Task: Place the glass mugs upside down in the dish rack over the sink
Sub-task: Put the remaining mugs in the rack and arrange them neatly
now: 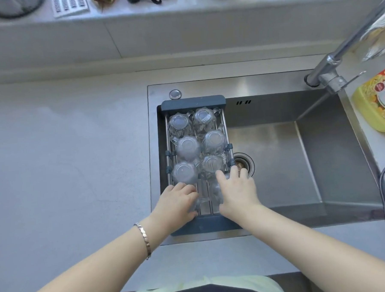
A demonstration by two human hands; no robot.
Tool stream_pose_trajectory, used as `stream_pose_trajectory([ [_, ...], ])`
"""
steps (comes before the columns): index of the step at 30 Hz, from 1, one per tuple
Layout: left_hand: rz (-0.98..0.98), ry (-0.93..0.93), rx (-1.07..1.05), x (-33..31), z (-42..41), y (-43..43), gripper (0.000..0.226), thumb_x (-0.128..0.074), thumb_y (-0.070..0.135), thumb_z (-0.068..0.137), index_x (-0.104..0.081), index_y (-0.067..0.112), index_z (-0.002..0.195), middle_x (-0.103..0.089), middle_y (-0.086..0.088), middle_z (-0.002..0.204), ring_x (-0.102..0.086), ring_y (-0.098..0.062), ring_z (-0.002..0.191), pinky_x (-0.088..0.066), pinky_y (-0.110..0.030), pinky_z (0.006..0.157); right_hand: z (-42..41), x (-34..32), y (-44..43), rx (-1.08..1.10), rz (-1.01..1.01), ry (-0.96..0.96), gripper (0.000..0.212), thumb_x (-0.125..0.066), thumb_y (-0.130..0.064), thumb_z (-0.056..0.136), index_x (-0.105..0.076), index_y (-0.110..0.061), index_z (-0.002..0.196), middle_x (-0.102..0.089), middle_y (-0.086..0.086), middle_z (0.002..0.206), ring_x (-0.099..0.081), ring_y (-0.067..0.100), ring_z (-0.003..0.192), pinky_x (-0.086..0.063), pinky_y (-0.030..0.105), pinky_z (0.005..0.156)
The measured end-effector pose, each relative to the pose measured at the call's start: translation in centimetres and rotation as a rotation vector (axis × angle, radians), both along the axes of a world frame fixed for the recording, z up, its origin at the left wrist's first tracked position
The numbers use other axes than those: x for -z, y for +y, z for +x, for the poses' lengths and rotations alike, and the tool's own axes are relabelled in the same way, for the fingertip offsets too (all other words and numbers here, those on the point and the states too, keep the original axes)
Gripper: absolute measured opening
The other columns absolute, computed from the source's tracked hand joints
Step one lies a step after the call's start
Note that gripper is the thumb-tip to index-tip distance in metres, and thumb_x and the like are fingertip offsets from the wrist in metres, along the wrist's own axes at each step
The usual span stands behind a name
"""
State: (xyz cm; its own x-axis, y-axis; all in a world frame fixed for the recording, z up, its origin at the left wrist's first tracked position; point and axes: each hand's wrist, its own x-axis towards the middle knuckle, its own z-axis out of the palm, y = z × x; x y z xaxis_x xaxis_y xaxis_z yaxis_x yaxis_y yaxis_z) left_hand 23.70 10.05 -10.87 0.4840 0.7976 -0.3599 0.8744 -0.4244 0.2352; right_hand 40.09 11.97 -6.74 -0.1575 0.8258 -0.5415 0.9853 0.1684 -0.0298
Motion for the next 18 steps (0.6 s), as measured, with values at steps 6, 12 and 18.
stream_pose_trajectory([
  [6,-0.081,0.007,-0.019,-0.6,0.6,-0.2,0.042,-0.057,0.026,0.086,-0.052,0.014,0.126,-0.051,-0.001,0.133,-0.042,-0.023,0.124,-0.036,-0.036,0.101,-0.9,0.2,-1.6,-0.006,0.103,-0.032,0.060,-0.062,-0.019,0.077,-0.031,-0.016,0.128,-0.038,0.019,0.123,-0.041,0.035,0.110,-0.039,0.037,0.085],
  [12,-0.147,0.028,0.128,-0.7,0.3,0.4,0.040,-0.055,0.008,0.084,-0.054,0.014,0.123,-0.051,-0.002,0.133,-0.039,-0.024,0.126,-0.040,-0.038,0.099,-0.8,2.0,-1.8,-0.101,0.102,0.010,0.068,-0.061,-0.008,0.075,-0.029,-0.018,0.134,-0.034,0.020,0.130,-0.038,0.038,0.115,-0.035,0.040,0.095],
  [18,-0.191,-0.047,-0.012,-0.4,-0.9,-0.1,0.049,-0.062,0.018,0.083,-0.046,0.014,0.130,-0.045,-0.002,0.139,-0.039,-0.024,0.129,-0.046,-0.040,0.099,-0.3,4.3,-1.9,-0.106,0.106,0.076,0.074,-0.072,-0.022,0.074,-0.033,-0.020,0.138,-0.044,0.017,0.124,-0.045,0.036,0.111,-0.042,0.039,0.091],
])
